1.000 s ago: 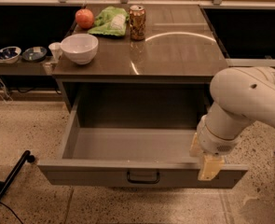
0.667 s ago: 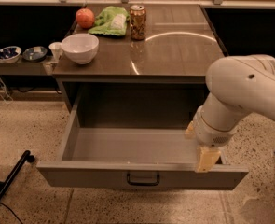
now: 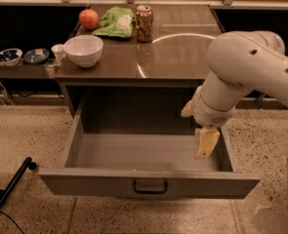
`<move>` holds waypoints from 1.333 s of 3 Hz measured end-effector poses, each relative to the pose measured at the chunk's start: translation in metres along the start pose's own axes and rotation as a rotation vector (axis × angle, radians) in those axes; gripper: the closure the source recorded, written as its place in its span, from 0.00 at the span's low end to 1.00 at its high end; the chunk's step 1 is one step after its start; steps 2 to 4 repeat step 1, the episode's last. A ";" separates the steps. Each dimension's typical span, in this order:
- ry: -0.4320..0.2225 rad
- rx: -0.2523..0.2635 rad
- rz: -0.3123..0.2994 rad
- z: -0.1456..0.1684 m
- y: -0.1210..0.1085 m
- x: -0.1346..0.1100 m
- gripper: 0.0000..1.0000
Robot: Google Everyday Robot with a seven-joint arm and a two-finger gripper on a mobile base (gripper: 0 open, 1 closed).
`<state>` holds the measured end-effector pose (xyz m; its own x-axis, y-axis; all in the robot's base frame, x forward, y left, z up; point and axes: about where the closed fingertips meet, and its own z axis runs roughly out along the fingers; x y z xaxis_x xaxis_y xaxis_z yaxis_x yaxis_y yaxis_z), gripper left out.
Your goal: Open top drawer
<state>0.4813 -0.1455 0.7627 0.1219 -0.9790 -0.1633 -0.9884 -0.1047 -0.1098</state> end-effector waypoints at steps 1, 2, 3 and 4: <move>-0.001 0.006 0.000 -0.002 -0.002 -0.001 0.00; -0.001 0.006 0.000 -0.002 -0.002 -0.001 0.00; -0.001 0.006 0.000 -0.002 -0.002 -0.001 0.00; -0.001 0.006 0.000 -0.002 -0.002 -0.001 0.00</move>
Offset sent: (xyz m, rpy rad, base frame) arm 0.0000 0.0000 0.0000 0.0000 0.0000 0.0000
